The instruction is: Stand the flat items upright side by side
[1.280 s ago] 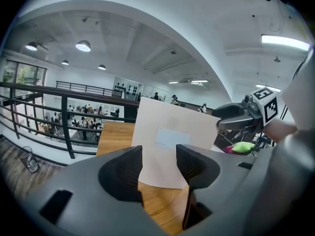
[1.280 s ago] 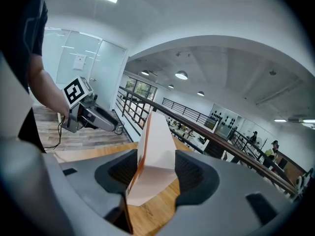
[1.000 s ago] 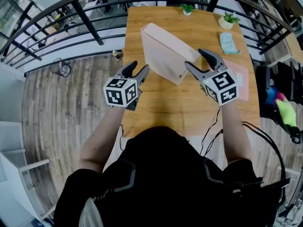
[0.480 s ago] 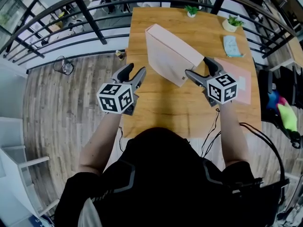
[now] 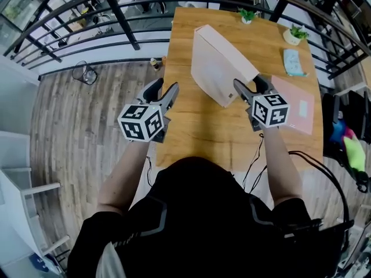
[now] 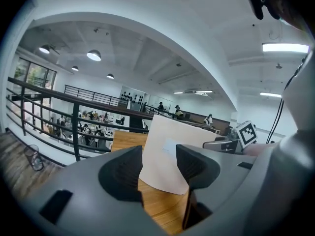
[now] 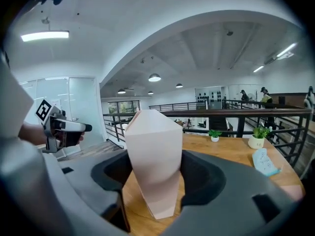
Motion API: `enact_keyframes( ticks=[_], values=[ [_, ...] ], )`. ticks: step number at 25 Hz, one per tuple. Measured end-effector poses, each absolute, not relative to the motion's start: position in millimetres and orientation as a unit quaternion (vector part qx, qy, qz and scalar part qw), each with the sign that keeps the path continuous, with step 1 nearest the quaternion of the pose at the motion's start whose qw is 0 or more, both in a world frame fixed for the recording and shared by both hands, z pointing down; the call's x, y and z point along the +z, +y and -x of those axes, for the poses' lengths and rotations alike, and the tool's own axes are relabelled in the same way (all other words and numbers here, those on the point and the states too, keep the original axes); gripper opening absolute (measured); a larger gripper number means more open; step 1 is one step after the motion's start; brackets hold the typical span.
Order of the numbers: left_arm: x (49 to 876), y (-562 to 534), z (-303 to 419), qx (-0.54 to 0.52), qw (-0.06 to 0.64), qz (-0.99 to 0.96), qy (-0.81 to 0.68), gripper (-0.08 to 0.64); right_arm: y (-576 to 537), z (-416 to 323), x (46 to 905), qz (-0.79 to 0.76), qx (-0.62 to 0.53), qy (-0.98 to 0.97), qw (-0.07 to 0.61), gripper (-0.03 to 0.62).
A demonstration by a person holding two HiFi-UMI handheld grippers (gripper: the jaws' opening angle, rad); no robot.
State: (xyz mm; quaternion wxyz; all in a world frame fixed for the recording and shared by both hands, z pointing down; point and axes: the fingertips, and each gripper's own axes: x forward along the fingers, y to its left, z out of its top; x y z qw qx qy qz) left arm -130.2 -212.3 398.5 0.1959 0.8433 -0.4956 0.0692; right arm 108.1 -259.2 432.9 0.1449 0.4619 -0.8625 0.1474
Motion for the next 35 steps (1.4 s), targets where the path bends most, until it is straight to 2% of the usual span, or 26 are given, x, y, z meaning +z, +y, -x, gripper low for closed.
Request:
enact_keyframes(
  ticks=[13, 20, 26, 35],
  values=[
    [373, -215, 213, 0.104, 0.112, -0.808, -0.569, 0.233, -276, -41, 433, -0.51, 0.158, -0.832, 0.152, 0.305],
    [371, -211, 253, 0.101, 0.115, -0.796, -0.585, 0.233, -287, -8, 433, -0.565, 0.159, -0.796, 0.148, 0.302],
    [359, -207, 293, 0.113, 0.079, -0.79, -0.598, 0.23, -295, 18, 432, -0.619, 0.161, -0.756, 0.136, 0.302],
    [365, -197, 348, 0.091, 0.092, -0.783, -0.608, 0.23, -312, 70, 431, -0.673, 0.185, -0.706, 0.12, 0.311]
  ],
)
